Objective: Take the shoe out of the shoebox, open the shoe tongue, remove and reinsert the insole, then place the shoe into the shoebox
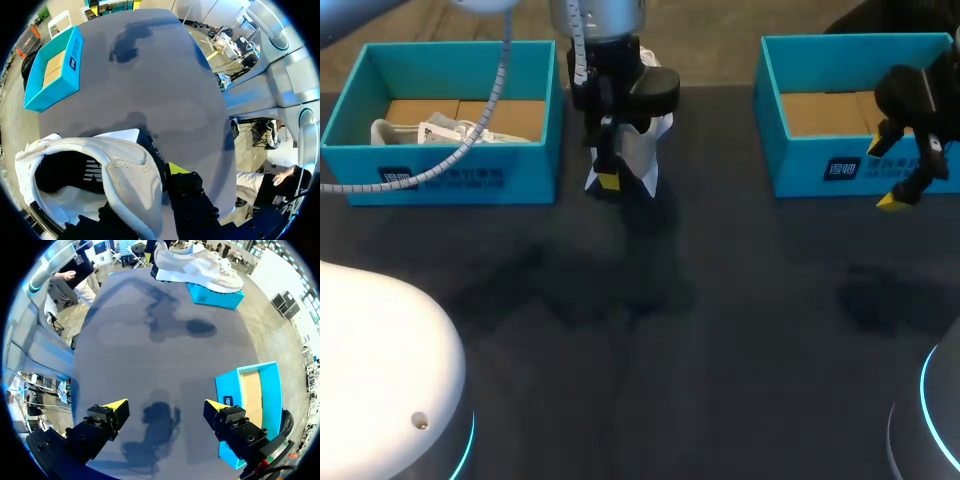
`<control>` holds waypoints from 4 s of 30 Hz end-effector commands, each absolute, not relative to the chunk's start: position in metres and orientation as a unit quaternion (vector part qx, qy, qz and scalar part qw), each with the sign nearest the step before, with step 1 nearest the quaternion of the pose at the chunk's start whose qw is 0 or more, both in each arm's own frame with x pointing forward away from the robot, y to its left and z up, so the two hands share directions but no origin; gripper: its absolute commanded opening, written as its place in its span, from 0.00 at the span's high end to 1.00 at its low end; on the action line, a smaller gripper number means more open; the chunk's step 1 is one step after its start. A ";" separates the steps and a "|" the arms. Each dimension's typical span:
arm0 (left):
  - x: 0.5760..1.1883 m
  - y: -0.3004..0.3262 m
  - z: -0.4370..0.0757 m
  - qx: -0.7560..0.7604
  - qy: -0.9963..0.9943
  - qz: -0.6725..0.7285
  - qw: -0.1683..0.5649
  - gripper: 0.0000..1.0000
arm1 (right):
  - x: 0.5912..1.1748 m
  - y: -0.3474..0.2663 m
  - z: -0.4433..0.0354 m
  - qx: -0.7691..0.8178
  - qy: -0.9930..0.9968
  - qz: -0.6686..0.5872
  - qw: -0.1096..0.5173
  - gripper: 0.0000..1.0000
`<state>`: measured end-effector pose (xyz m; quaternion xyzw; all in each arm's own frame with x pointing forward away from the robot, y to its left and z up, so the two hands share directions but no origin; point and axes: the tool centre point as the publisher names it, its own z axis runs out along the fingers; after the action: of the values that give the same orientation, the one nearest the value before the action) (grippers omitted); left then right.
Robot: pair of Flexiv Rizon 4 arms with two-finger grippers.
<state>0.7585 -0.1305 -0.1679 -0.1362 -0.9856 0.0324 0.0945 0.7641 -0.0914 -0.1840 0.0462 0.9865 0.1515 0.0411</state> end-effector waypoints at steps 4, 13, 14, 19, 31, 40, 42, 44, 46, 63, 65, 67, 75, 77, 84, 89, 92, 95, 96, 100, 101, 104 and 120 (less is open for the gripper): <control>0.755 -0.130 -0.169 -0.150 -0.982 0.042 0.106 1.00 | 0.765 -0.091 -0.184 0.047 0.987 0.150 0.041 0.00; 0.772 -0.083 -0.154 -0.159 -0.977 0.048 0.132 1.00 | 0.765 -0.091 -0.184 0.047 0.987 0.150 0.041 0.00; 0.775 -0.077 -0.152 -0.162 -0.976 0.049 0.136 1.00 | 0.765 -0.091 -0.184 0.047 0.987 0.150 0.041 0.00; 0.789 -0.054 -0.150 -0.162 -0.975 0.033 0.152 1.00 | 0.765 -0.091 -0.184 0.047 0.987 0.150 0.041 0.00; 0.813 0.000 -0.158 -0.202 -0.970 0.022 0.135 1.00 | 0.765 -0.091 -0.184 0.047 0.987 0.150 0.041 0.00; 0.834 0.054 -0.154 -0.178 -0.977 0.017 0.114 1.00 | 0.765 -0.091 -0.184 0.047 0.987 0.150 0.041 0.00; 0.839 0.067 -0.153 -0.164 -0.980 0.014 0.110 1.00 | 0.765 -0.091 -0.184 0.047 0.987 0.150 0.041 0.00; 0.844 0.080 -0.153 -0.152 -0.983 0.007 0.106 1.00 | 0.765 -0.091 -0.184 0.047 0.987 0.150 0.041 0.00; 0.847 0.091 -0.153 -0.146 -0.984 0.005 0.104 1.00 | 0.765 -0.091 -0.184 0.047 0.987 0.150 0.041 0.00; 0.905 0.179 -0.162 -0.100 -0.989 -0.027 0.104 1.00 | 0.765 -0.091 -0.184 0.047 0.987 0.150 0.041 0.00; 0.914 0.189 -0.164 -0.091 -0.990 -0.034 0.103 1.00 | 0.765 -0.091 -0.184 0.047 0.987 0.150 0.041 0.00; 0.922 0.198 -0.167 -0.080 -0.991 -0.043 0.103 1.00 | 0.765 -0.091 -0.184 0.047 0.987 0.150 0.041 0.00; 0.954 0.244 -0.170 -0.016 -0.995 -0.034 0.094 1.00 | 0.765 -0.091 -0.184 0.047 0.987 0.150 0.041 0.00; 0.964 0.255 -0.171 -0.002 -0.995 -0.028 0.091 1.00 | 0.765 -0.091 -0.184 0.047 0.987 0.150 0.041 0.00; 0.998 0.270 -0.177 0.034 -0.996 -0.030 0.080 1.00 | 0.765 -0.091 -0.184 0.047 0.987 0.150 0.041 0.00; 1.029 0.272 -0.184 0.051 -0.996 -0.021 0.075 1.00 | 0.765 -0.091 -0.184 0.047 0.987 0.150 0.041 0.00; 1.048 0.269 -0.187 0.058 -0.995 -0.016 0.076 1.00 | 0.765 -0.091 -0.184 0.047 0.987 0.150 0.041 0.00; 1.063 0.267 -0.189 0.064 -0.995 -0.022 0.075 1.00 | 0.765 -0.091 -0.184 0.047 0.987 0.150 0.041 0.00; 1.067 0.267 -0.189 0.065 -0.995 -0.017 0.074 1.00 | 0.765 -0.091 -0.184 0.047 0.987 0.150 0.041 0.00; 1.079 0.270 -0.187 0.079 -0.995 -0.013 0.066 1.00 | 0.765 -0.091 -0.184 0.047 0.987 0.150 0.041 0.00; 1.079 0.269 -0.187 0.083 -0.994 -0.013 0.063 1.00 | 0.765 -0.091 -0.184 0.047 0.987 0.150 0.041 0.00; 1.080 0.269 -0.187 0.082 -0.994 -0.011 0.065 1.00 | 0.765 -0.091 -0.184 0.047 0.987 0.150 0.041 0.00; 1.080 0.269 -0.187 0.082 -0.994 -0.011 0.065 1.00 | 0.765 -0.091 -0.184 0.047 0.987 0.150 0.041 0.00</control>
<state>1.0796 0.2690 -0.1893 0.0826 -0.9944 -0.0104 0.0651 0.7641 -0.0913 -0.1839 0.0463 0.9865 0.1515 0.0410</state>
